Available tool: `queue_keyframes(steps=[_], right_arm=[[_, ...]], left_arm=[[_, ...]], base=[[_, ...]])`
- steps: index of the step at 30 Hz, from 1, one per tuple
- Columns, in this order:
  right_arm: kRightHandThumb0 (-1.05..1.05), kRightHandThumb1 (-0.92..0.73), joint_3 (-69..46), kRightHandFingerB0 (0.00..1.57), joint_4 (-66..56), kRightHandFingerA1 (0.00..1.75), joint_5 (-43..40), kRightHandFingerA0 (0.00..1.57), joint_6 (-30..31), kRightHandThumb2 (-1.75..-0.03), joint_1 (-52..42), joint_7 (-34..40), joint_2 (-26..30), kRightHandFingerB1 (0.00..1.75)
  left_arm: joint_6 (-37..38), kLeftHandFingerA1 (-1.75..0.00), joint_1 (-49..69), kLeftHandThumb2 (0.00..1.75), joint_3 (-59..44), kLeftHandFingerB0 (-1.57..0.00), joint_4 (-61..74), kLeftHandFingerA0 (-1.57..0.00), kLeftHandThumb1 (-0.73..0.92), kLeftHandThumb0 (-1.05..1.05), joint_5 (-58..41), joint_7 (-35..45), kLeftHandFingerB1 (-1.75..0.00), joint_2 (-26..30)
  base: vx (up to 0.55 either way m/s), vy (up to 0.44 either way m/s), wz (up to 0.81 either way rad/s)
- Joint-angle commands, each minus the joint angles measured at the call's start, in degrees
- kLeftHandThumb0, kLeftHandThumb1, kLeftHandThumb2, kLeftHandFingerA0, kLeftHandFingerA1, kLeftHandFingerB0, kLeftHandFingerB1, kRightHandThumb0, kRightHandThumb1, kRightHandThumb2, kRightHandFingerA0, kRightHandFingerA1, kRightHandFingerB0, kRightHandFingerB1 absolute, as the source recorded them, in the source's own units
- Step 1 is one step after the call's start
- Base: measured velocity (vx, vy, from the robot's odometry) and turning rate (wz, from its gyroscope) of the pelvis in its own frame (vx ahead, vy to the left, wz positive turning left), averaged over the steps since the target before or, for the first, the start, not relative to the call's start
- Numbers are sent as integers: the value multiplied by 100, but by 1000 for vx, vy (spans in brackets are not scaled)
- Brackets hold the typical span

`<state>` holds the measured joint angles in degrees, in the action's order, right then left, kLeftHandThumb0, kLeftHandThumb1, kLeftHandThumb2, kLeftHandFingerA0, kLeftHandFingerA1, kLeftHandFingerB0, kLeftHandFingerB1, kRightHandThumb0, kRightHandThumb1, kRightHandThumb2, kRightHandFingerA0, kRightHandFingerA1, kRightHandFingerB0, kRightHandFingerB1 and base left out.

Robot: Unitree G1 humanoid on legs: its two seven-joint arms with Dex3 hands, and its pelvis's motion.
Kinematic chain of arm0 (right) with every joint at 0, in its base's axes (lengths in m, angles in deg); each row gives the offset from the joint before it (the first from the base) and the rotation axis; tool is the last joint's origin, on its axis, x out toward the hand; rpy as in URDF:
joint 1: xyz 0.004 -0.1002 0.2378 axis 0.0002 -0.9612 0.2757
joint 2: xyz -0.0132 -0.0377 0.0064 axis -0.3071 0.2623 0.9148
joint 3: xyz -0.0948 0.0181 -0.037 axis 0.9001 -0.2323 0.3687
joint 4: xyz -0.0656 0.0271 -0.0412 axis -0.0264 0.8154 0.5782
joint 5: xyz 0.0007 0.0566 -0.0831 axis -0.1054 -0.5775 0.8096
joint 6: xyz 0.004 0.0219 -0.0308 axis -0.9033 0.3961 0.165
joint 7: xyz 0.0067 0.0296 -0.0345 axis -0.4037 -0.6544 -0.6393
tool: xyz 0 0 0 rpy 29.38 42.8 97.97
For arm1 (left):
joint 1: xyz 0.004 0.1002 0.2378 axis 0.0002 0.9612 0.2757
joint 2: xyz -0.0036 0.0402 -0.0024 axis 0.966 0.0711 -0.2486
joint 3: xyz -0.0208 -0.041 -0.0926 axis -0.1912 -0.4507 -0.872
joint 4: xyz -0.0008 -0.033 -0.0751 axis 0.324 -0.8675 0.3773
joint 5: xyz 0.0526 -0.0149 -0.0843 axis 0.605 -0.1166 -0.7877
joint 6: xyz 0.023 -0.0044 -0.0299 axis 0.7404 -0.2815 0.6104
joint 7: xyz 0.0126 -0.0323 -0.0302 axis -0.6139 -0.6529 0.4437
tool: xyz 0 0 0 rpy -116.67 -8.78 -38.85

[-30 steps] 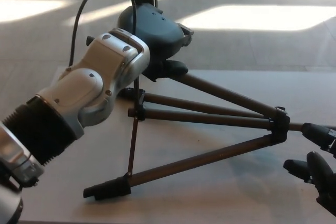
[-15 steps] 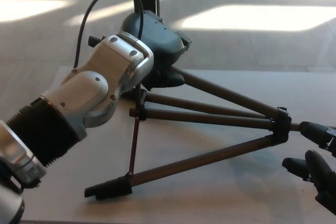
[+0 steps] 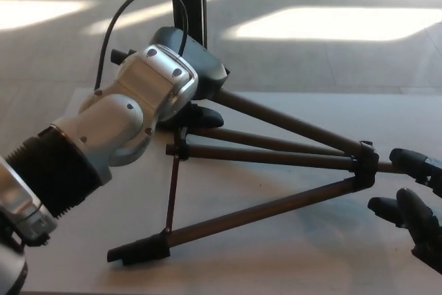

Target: Use both hands of the robot to pick up the tripod lying in the middle of the desk and make it stand upright on the desk

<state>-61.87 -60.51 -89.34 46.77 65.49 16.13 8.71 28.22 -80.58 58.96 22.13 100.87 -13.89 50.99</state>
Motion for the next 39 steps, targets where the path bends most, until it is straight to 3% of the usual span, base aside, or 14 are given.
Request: queue_keyframes(steps=[1, 4, 5, 6, 8, 9, 17, 21, 23, 25, 26, 27, 28, 39], right_arm=[[-51, -66, 6, 48, -60, 72, -80, 51, 364, -60, 154, -84, 355, 41], [-51, -67, 16, 48, -44, 72, -79, 51, 420, -60, 204, -81, 413, 41], [-49, -67, 8, 48, -47, 71, -88, 52, 433, -60, 212, -75, 413, 41], [-48, -68, 4, 48, -42, 72, -98, 51, 471, -60, 242, -66, 419, 41], [-50, -53, 7, 41, -35, 72, -93, 50, 479, -89, 252, -68, 427, 55], [-48, -67, 26, 46, -37, 70, -68, 51, 519, -61, 295, -71, 476, 41], [-42, -67, 30, 49, -83, 68, -34, 54, 605, -60, 429, 116, 374, 42], [-42, -67, 101, 51, -101, 66, 48, 54, 611, -60, 495, 143, 404, 42], [-42, -67, 93, 50, -96, 67, 17, 53, 640, -60, 549, 170, 366, 42], [-43, -66, 121, 51, -54, 66, 9, 54, 672, -60, 667, 202, 332, 41], [-44, -67, 157, 51, -77, 67, 28, 55, 643, -60, 673, 238, 279, 42], [-43, -67, 261, 50, -181, 66, 84, 56, 714, -60, 689, 399, 147, 41], [-42, -67, 382, 48, -137, 66, 94, 54, 712, -60, 752, 422, 65, 40], [-39, -67, 1185, 49, -647, 69, 178, 52, 1550, -60, 78, 1355, -1302, 40]], left_arm=[[193, -51, 341, 56, -72, -16, 152, -42, 54, -77, 412, -72, -40, 63], [355, -64, 772, 53, -464, -37, 163, -74, 41, -62, 211, -1191, -42, -55], [668, -136, 978, 57, -505, -53, 41, -92, 50, -39, 249, -2291, -59, -98], [928, -151, 1189, 56, -586, -62, -92, -100, 54, -35, 238, -3352, -61, -171], [986, -162, 1207, 58, -450, -52, -171, -93, 63, -37, 415, -3716, -67, -188], [957, -166, 1157, 63, -302, -48, -201, -88, 57, -46, 587, -3787, -65, -199], [748, -172, 1398, 55, -252, -93, -341, -99, 50, -55, 675, -4513, -82, -465], [790, -141, 1561, 87, -312, -86, -483, -129, 37, -49, 616, -4943, -86, -420], [716, -175, 1502, 56, -150, -91, -478, -98, 53, -43, 806, -4680, -101, -288], [631, -139, 1445, 84, -93, -89, -527, -129, 35, -43, 937, -4677, -95, -210], [650, -175, 1445, 60, -74, -92, -536, -98, 49, -48, 931, -4581, -92, -170], [581, -139, 1469, 80, -5, -89, -589, -128, 31, -36, 1026, -4616, -90, -142], [556, -173, 1481, 58, 2, -89, -555, -98, 46, -41, 1087, -4542, -82, -10], [729, -165, 1498, 59, -208, -59, -727, -94, 65, -39, 760, -4639, -60, 56]], base=[[0, 0, 0], [0, 0, 0], [0, 0, 0], [0, 0, 0], [0, 0, 0], [0, 0, 0], [0, 0, 0], [0, 0, 0], [0, 0, 0], [0, 0, 0], [0, 0, 0], [0, 0, 0], [0, 0, 0], [0, 0, 0]])
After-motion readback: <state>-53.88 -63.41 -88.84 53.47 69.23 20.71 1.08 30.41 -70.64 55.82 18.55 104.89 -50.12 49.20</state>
